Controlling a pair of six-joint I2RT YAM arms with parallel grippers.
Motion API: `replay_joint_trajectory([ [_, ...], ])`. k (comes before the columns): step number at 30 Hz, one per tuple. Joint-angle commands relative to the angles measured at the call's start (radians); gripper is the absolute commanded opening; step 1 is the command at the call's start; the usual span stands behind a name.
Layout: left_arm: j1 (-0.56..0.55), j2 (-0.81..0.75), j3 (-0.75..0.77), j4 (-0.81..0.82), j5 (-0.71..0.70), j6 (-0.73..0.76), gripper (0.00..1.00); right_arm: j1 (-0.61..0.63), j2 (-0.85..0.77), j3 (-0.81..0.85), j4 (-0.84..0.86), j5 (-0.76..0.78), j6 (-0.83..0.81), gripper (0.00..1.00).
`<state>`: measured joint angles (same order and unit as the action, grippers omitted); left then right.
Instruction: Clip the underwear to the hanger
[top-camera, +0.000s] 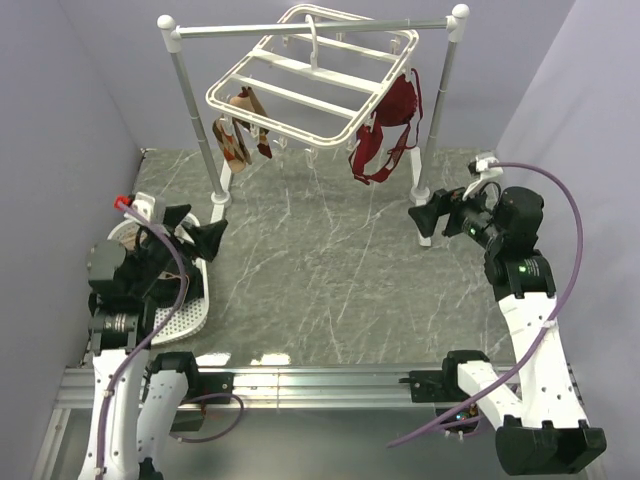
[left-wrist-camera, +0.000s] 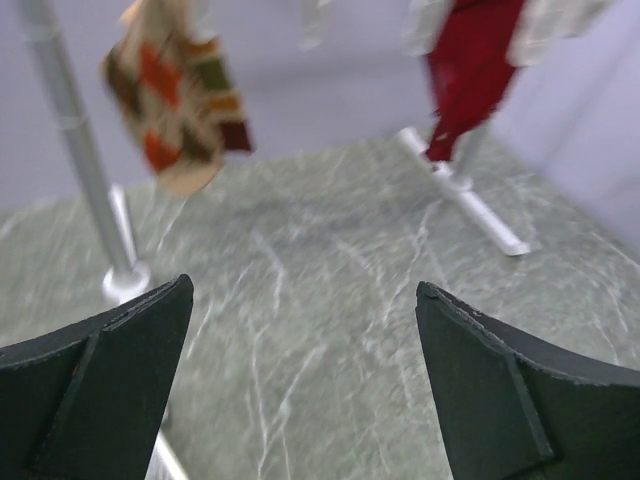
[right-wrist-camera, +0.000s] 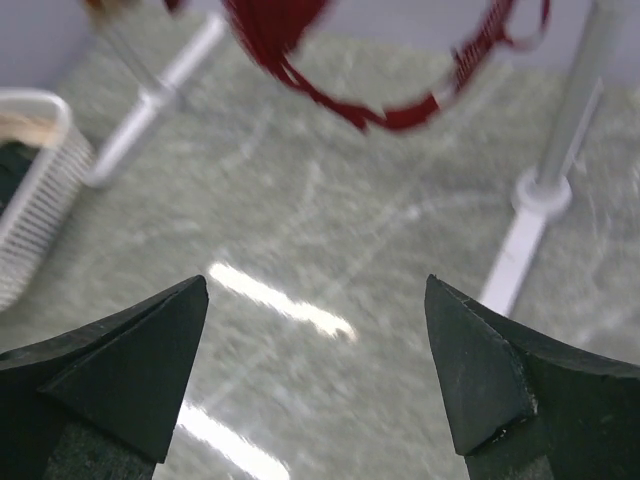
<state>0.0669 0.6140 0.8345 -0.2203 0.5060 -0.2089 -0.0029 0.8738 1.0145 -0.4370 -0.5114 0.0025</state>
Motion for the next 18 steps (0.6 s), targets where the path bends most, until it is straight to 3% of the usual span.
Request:
replay_joint_trajectory([
  [1,-0.036,-0.057,-0.072,0.257,0.109,0.008,0.99,0.033,-0.004,0.067,0.189,-0.079,0.151,0.95],
  [4,-0.113,-0.045,-0.124,0.33,0.08,0.084,0.99,0.11,0.031,0.119,0.242,-0.04,0.232,0.94],
  [9,-0.283,0.036,-0.137,0.413,0.016,0.261,0.99,0.247,0.141,0.252,0.265,0.025,0.223,0.93],
  [13,-0.522,0.099,-0.143,0.483,-0.075,0.391,0.98,0.288,0.217,0.308,0.328,0.034,0.211,0.93],
  [18,-0.847,0.162,-0.155,0.643,-0.289,0.52,0.91,0.333,0.29,0.369,0.369,0.079,0.209,0.91],
])
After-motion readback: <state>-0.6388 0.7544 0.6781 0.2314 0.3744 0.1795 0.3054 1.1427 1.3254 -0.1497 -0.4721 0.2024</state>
